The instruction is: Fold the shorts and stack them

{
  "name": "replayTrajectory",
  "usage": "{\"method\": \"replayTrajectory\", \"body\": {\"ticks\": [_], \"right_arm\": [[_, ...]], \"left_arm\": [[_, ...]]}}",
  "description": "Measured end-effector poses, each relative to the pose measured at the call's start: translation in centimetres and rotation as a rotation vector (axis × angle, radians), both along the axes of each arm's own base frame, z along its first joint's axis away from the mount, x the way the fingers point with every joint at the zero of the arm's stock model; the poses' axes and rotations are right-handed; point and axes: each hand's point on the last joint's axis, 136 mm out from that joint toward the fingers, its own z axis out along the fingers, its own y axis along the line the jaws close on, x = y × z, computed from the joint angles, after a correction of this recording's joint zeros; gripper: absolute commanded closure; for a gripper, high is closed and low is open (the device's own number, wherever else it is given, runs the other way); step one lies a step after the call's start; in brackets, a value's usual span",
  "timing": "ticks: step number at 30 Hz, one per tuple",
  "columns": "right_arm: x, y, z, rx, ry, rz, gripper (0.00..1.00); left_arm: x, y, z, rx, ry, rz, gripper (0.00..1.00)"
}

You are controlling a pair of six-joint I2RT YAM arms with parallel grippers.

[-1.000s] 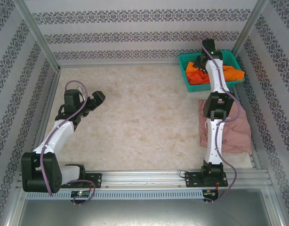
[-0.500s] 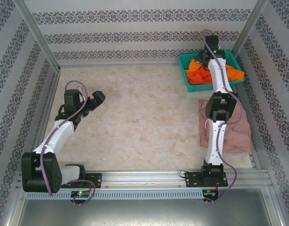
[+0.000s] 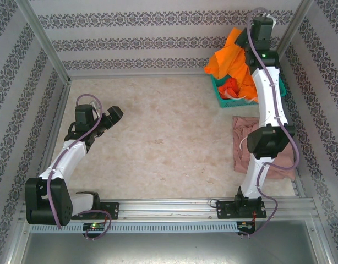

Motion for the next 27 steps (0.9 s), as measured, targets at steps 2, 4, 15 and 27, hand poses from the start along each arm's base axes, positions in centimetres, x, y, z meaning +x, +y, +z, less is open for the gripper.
{"method": "replayTrajectory", "body": {"ticks": [2,4,15,27], "right_arm": [[-0.3,-0.1,1.3,-0.007,-0.025,-0.004,1.0],[-0.6,-0.1,3.2,-0.017,-0.065,-0.004,1.0],[-6.0,9.1,15.0,-0.087,-0.33,0.191,1.0],[-12.5,31.6,3.5,-0.307,-0.063,0.76,0.15]], "left_arm": [[0.0,0.0,-0.1,0.0,0.002,0.0,0.01],[-0.1,0.0,-0.1,-0.001,0.003,0.001,0.01],[-0.3,-0.3,-0.1,-0.016,0.004,-0.012,0.01],[-1.5,-0.5,3.9,-0.032,-0.1,-0.013,0.0]]}}
